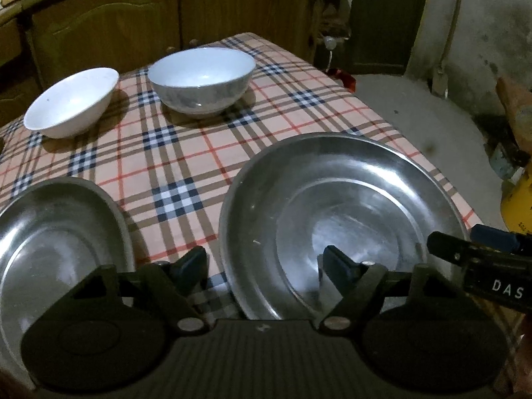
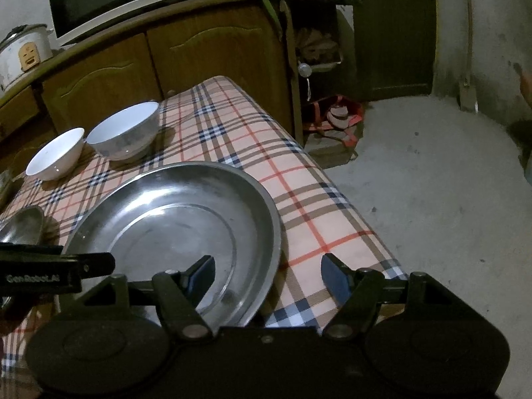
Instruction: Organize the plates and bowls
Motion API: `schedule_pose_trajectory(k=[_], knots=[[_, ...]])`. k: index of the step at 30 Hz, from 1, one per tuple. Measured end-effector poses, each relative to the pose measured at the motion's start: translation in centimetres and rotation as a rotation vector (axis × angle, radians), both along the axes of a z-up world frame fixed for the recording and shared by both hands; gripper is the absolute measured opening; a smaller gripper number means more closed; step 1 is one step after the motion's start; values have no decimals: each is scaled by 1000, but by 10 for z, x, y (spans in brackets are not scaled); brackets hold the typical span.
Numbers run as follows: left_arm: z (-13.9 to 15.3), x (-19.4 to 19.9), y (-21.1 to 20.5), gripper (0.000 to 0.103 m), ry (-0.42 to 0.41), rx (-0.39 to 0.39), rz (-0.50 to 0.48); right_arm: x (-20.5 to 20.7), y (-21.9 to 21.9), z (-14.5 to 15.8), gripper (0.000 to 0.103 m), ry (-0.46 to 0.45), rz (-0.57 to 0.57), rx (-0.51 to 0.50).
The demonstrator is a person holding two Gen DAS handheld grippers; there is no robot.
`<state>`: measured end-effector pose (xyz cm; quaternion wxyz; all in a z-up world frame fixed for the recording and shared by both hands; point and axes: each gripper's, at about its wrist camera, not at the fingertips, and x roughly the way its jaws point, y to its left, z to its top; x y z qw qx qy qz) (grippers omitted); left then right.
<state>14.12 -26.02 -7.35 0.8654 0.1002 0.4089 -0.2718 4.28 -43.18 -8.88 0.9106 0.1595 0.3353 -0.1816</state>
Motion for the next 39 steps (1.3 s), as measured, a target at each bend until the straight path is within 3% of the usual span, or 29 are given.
schedule_pose_trajectory(k=[3,7,8,9,11,14,17,39], knots=[[-4,3,-4,73,2,5,2,5,0,-2,84,11,6,1],[-5,4,-9,57,-24,10,4,11,0,-5,84,15,14,5],[-4,4,-10,53,-27,10,9,12,2,-5,77,15,14,-5],[-4,4,-10,43,-28,5,8,13,3,-5,60,13,18,-16],[-2,5,-9,40,-21,4,17,16,6,-5,57,17,11,-46],[0,8,-5,30,-11,-9,37,13,3,-5,43,10,-12,-49],[7,5,-2,29,-17,-31,32,7,-2,-1,40,-15,-34,-14],[65,-28,14,30,-135,-78,13,-32,20,68,39,-156,-62,-78]])
